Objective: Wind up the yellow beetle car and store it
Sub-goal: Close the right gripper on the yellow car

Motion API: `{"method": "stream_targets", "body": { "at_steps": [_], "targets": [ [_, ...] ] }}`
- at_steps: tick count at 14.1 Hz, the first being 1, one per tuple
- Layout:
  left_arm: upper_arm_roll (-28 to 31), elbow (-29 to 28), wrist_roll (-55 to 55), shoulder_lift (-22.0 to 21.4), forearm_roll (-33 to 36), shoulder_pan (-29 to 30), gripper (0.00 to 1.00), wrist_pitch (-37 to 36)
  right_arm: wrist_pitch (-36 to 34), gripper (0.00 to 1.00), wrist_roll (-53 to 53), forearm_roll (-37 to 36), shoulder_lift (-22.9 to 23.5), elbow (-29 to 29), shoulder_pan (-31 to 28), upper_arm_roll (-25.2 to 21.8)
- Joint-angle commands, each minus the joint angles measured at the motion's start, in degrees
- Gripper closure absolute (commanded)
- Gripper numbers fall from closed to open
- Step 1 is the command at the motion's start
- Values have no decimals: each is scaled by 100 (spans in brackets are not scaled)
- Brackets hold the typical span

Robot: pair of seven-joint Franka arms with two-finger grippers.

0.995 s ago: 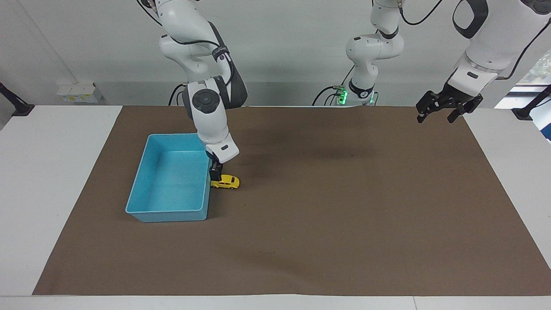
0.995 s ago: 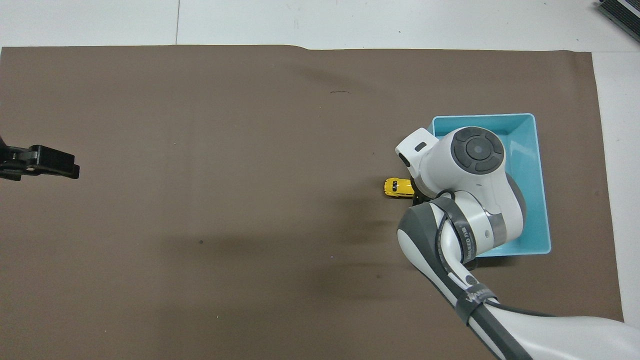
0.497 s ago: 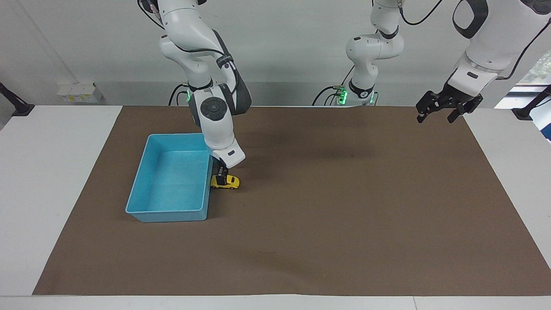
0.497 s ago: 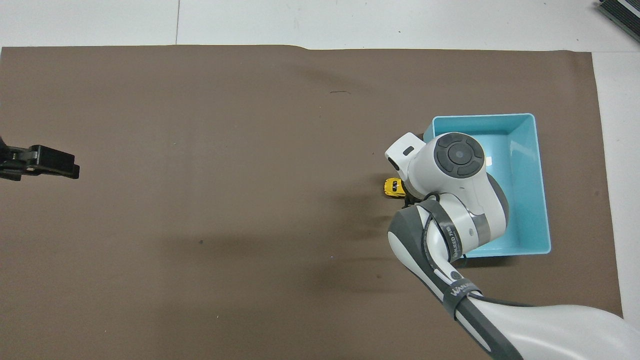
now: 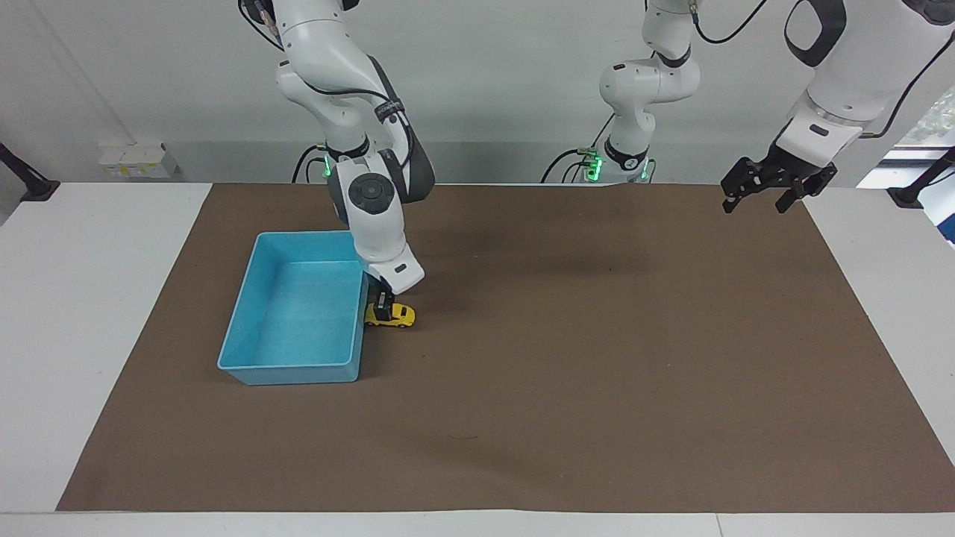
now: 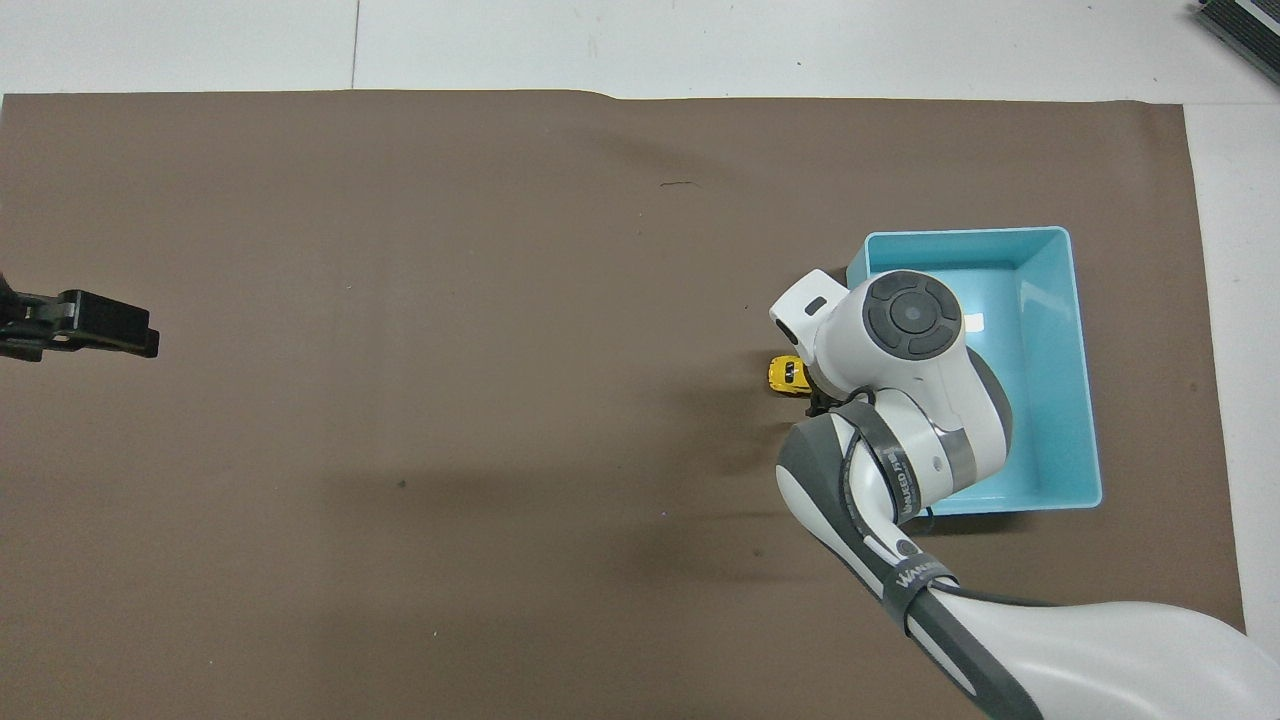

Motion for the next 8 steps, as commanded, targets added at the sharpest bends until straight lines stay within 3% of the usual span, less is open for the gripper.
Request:
{"method": "stream_targets", "body": {
  "at_steps": [1, 2, 5, 8],
  "targets": [
    [-34, -108, 0, -137, -74, 81, 0, -36, 179, 38, -190, -275, 53, -67, -101, 35],
    [-34, -108, 0, -137, -74, 81, 0, -36, 179, 44, -199, -275, 44, -67, -101, 35],
    [-34, -108, 0, -137, -74, 81, 0, -36, 196, 46, -190, -275, 53, -67, -92, 35],
    [-34, -108, 1, -137, -74, 81, 0, -36, 188, 69, -190, -275, 53, -67, -101, 35]
  ]
}}
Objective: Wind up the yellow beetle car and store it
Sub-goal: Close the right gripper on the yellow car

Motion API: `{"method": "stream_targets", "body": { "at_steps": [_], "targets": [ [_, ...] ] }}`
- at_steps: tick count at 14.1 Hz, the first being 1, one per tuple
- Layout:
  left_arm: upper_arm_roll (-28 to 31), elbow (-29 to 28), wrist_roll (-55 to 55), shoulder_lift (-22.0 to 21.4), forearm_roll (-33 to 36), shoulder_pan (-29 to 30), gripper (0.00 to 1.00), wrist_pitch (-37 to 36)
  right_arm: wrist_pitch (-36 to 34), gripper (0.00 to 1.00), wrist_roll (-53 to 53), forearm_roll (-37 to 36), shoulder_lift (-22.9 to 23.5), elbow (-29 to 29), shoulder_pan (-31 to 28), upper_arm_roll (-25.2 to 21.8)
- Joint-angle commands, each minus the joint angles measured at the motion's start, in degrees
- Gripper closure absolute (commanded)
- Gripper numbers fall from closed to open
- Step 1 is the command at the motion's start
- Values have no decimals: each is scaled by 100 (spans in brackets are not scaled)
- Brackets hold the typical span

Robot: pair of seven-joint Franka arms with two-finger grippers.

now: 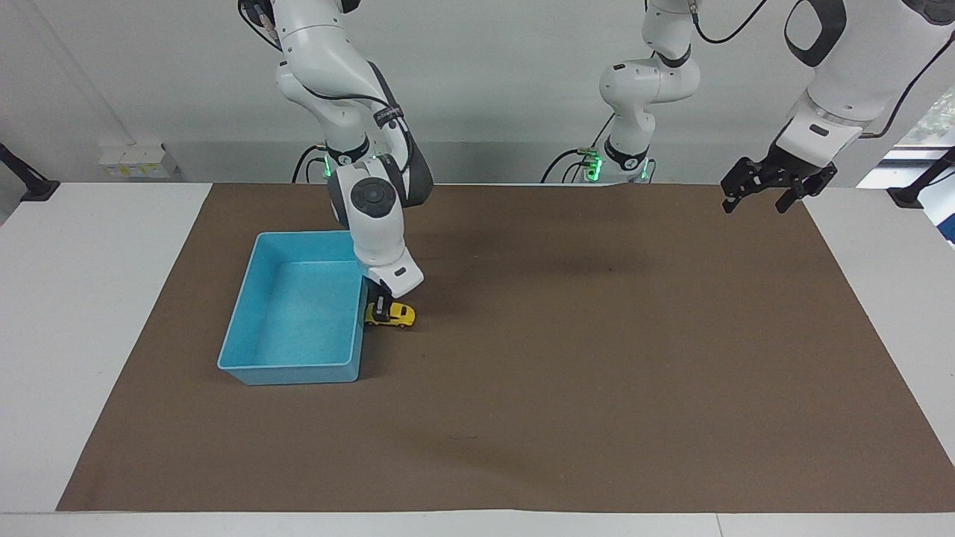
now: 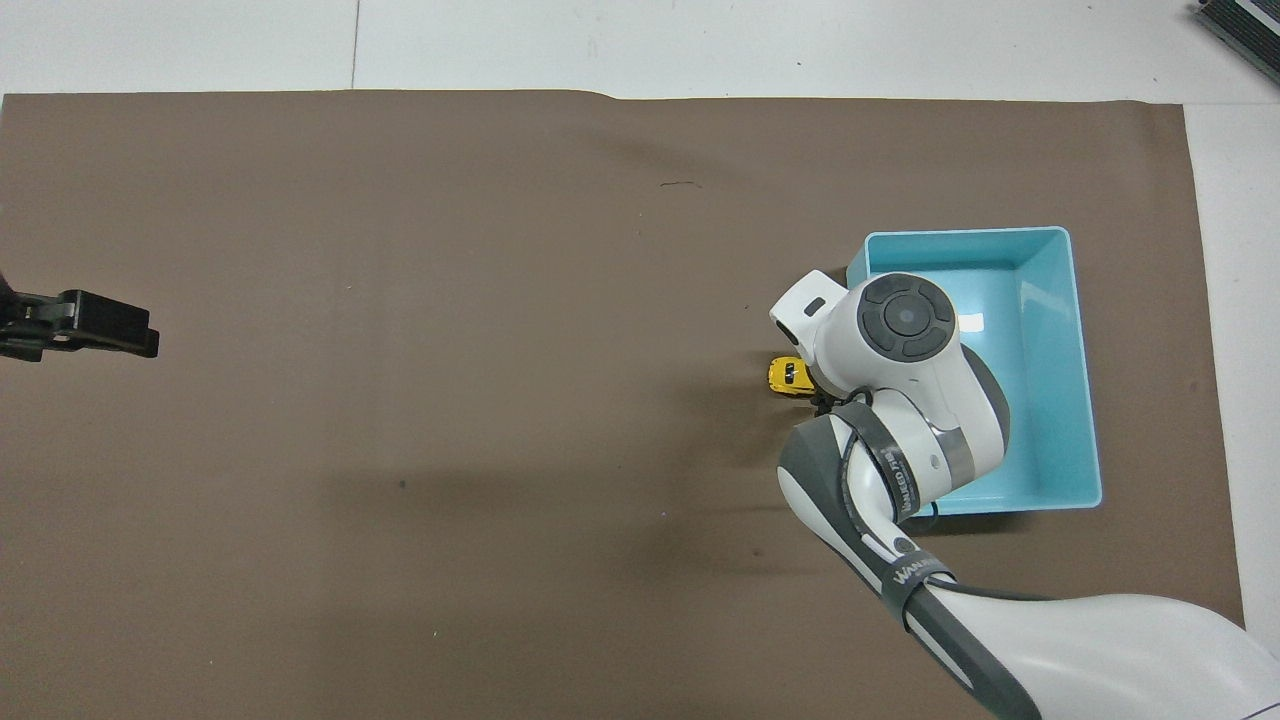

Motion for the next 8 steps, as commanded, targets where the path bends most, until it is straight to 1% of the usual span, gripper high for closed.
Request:
{"method": "stream_targets", "body": {
  "at_steps": [1, 2, 3, 8],
  "targets": [
    [-34, -108, 0, -137, -74, 81, 0, -36, 101, 78, -172, -98, 6, -52, -65, 35],
    [-34, -108, 9, -137, -74, 81, 0, -36, 83, 82, -172, -90, 15, -17, -39, 35],
    [-34, -108, 9, -137, -74, 81, 0, -36, 66, 83, -172, -90, 41, 27, -30, 35],
    [-34, -108, 9, -137, -74, 81, 0, -36, -329, 88, -22, -2, 112, 458, 58, 43]
  ]
}}
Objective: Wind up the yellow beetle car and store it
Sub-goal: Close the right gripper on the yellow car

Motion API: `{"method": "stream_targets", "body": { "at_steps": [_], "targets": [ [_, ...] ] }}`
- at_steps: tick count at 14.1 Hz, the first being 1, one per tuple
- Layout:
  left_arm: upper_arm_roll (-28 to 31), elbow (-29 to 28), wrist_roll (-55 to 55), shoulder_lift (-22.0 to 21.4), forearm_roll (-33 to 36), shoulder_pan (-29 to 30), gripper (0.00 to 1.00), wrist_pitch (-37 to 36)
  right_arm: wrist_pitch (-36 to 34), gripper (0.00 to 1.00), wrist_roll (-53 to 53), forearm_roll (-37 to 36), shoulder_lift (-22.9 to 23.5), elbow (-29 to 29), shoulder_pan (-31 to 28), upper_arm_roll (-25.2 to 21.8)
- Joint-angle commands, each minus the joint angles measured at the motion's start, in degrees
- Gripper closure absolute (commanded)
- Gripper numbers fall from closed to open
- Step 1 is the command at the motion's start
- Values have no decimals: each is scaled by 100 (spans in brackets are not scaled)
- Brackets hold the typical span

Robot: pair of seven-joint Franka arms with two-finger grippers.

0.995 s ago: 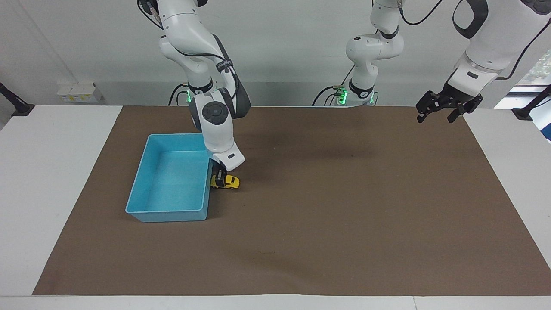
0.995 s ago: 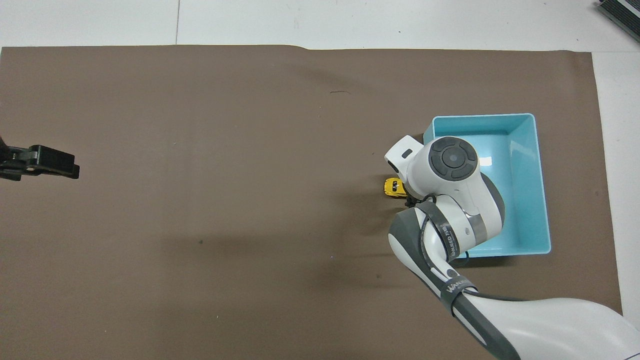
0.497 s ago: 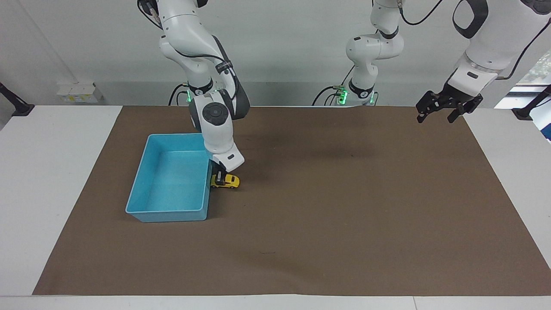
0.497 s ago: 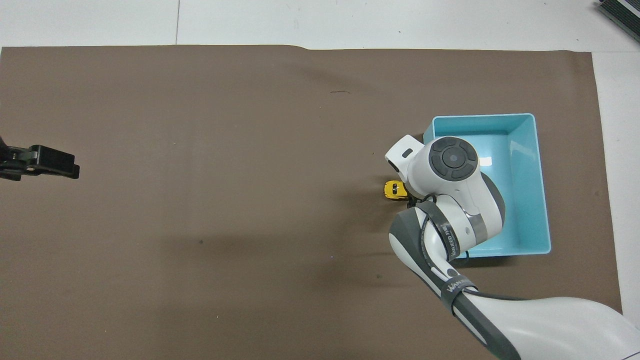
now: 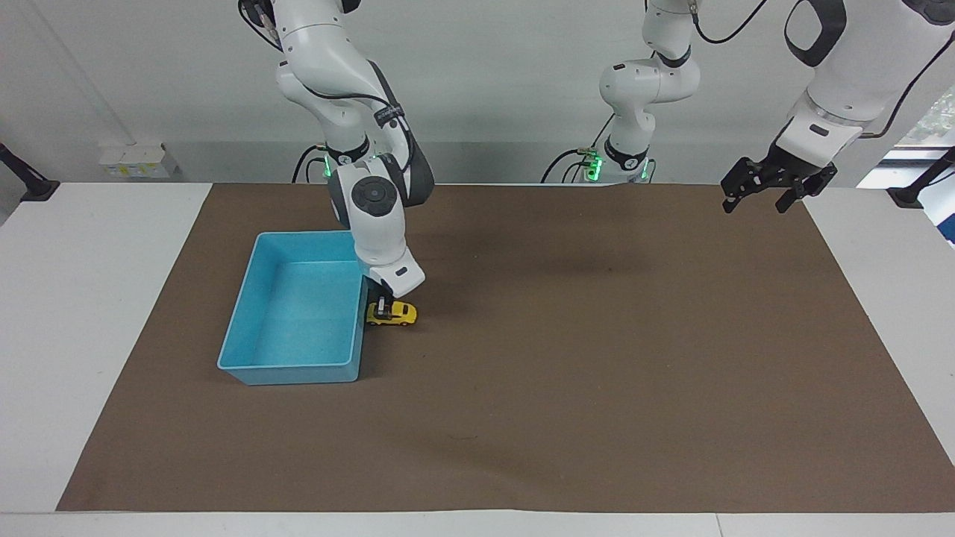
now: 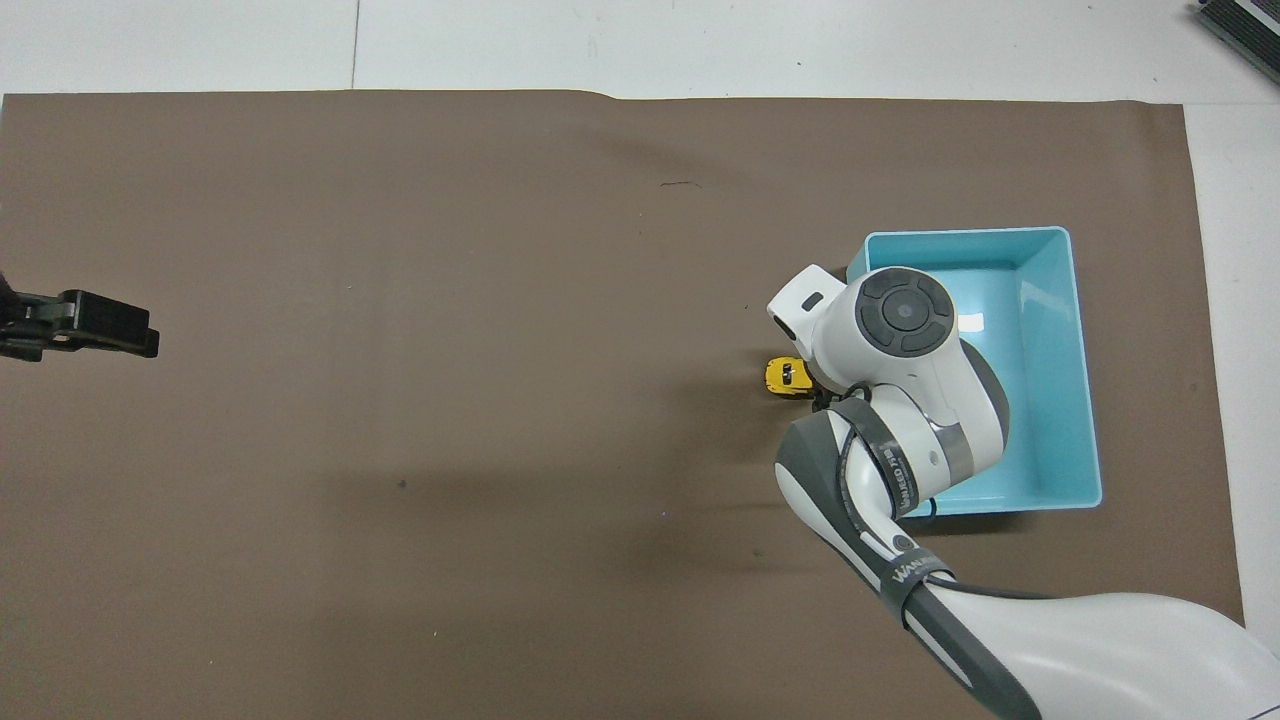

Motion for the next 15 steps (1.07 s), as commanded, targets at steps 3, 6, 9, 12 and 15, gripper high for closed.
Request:
{"method": "stream_targets", "body": {
  "at_steps": [3, 6, 9, 12, 15],
  "targets": [
    [-34, -108, 0, -137, -74, 90, 0, -36, -505, 89, -22, 78, 85, 572, 71, 28],
    [-34, -108, 9, -137, -74, 81, 0, -36, -900, 89, -31, 254, 41, 871, 80, 28],
    [-34, -108, 0, -137, -74, 81, 0, -36, -1156, 91, -22, 404, -20, 1074, 88, 28],
    [-34, -108, 9, -137, -74, 81, 0, -36, -1524, 91, -22, 562, -178, 1292, 80, 28],
    [-34, -108, 0, -137, -74, 81, 0, -36, -2017, 92, -39, 562, -336, 1505, 10, 20]
  ]
}}
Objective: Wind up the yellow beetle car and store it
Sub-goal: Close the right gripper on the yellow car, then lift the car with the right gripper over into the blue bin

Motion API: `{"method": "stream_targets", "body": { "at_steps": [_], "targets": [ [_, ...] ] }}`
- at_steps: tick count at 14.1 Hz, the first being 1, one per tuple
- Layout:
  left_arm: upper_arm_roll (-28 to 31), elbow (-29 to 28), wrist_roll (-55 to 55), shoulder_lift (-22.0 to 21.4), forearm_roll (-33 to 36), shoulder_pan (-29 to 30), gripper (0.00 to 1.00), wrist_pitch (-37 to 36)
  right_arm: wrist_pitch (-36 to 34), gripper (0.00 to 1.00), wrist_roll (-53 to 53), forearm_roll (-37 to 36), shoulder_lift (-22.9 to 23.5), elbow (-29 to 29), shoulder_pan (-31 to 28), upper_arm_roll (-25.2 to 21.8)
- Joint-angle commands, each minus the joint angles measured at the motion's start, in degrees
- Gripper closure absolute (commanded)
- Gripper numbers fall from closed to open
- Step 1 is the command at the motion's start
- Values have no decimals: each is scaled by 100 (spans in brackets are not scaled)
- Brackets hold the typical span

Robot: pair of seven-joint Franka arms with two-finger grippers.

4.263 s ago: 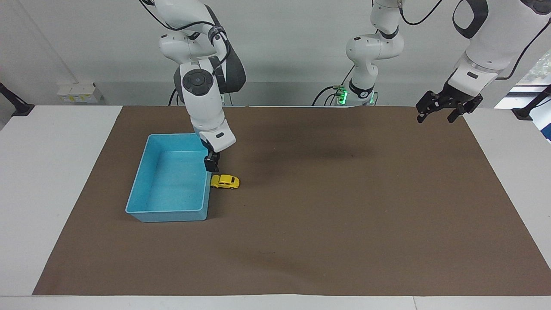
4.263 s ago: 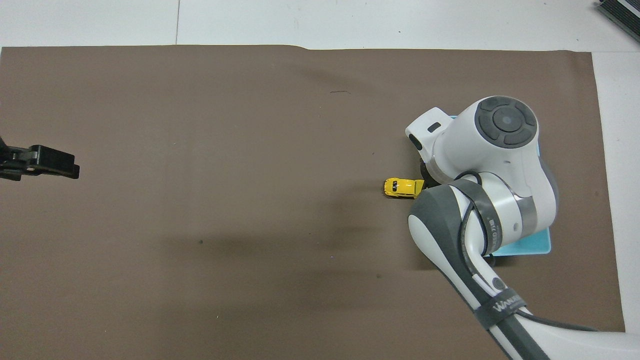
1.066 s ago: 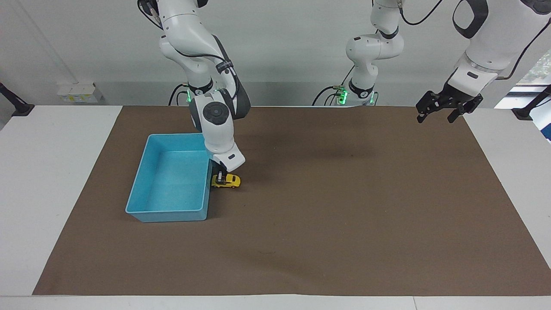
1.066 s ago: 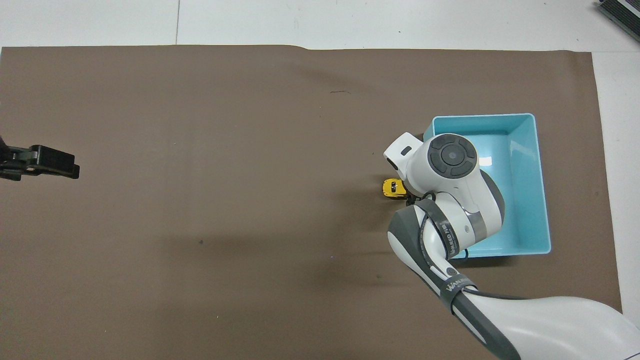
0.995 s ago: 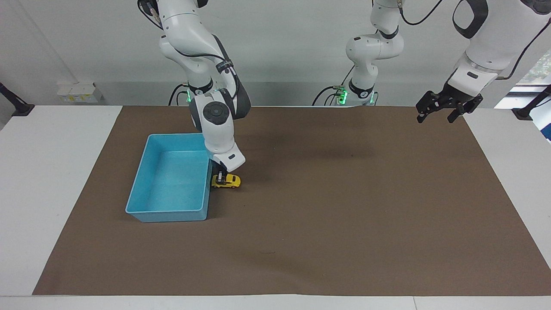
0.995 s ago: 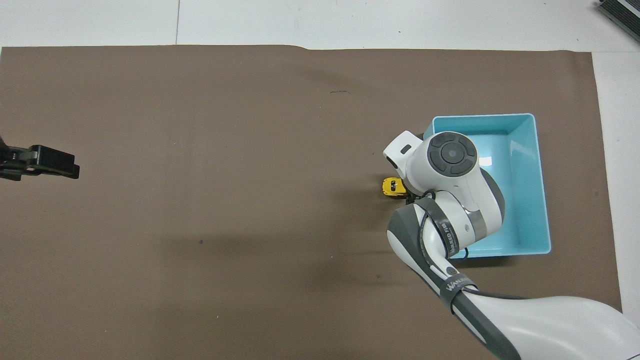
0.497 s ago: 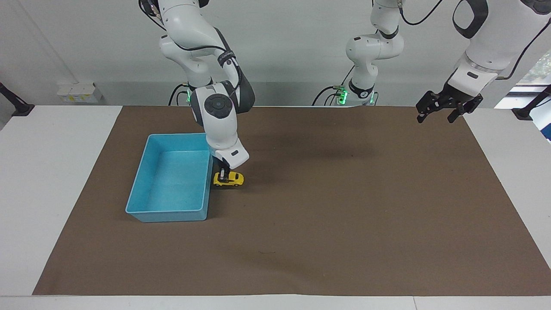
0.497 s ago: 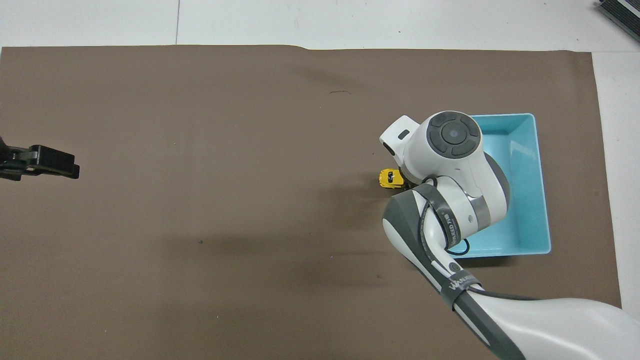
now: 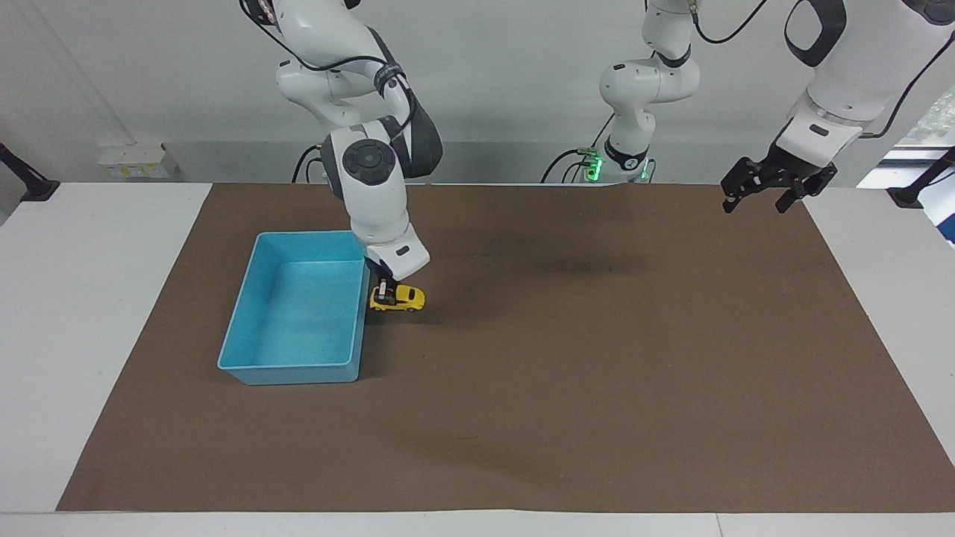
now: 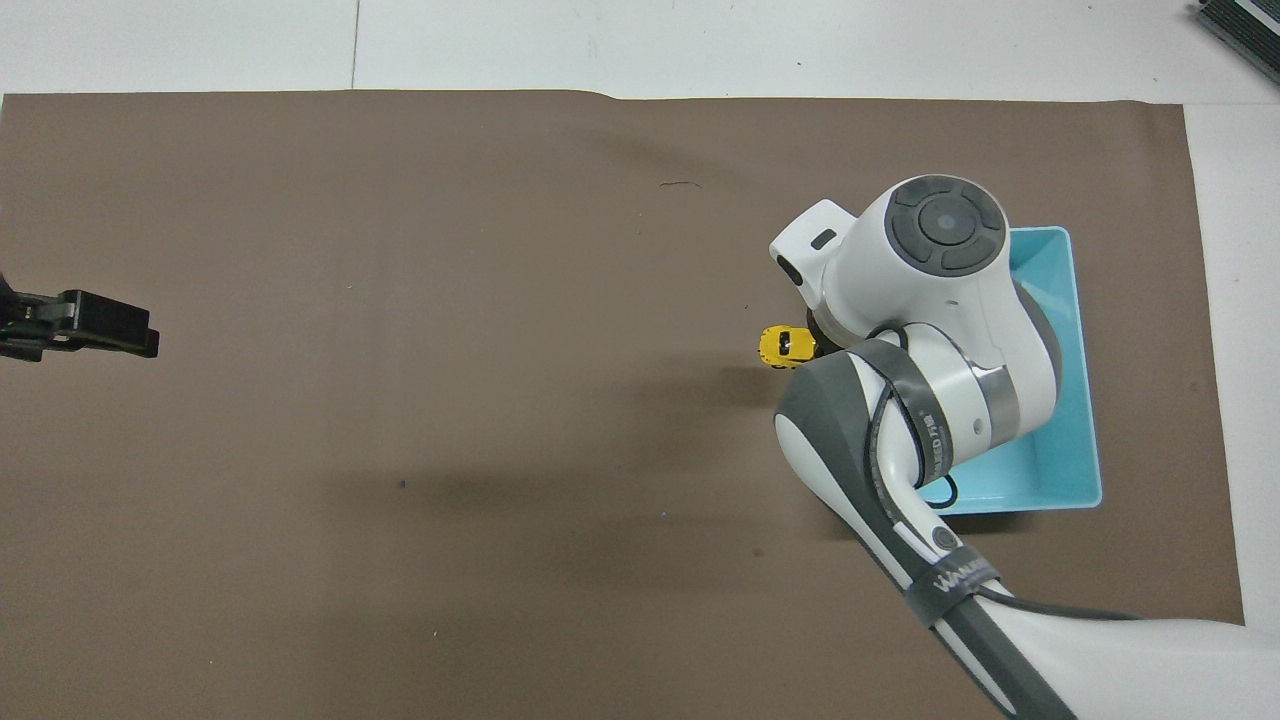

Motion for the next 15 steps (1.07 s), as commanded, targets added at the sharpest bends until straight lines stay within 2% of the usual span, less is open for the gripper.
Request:
{"method": "stream_targets", "body": {
  "at_steps": [1, 4, 10, 15],
  "targets": [
    [-34, -108, 0, -137, -74, 81, 0, -36, -345, 92, -31, 112, -184, 102, -115, 7],
    [-34, -108, 0, -137, -74, 81, 0, -36, -450, 92, -180, 104, -246, 102, -326, -28],
    [-34, -108, 0, -137, -74, 81, 0, -36, -697, 92, -1559, 42, -299, 15, -950, -45],
    [-34, -108, 0, -137, -74, 81, 0, -36, -592, 93, -2088, 33, -633, -697, -1671, -45]
  ]
}}
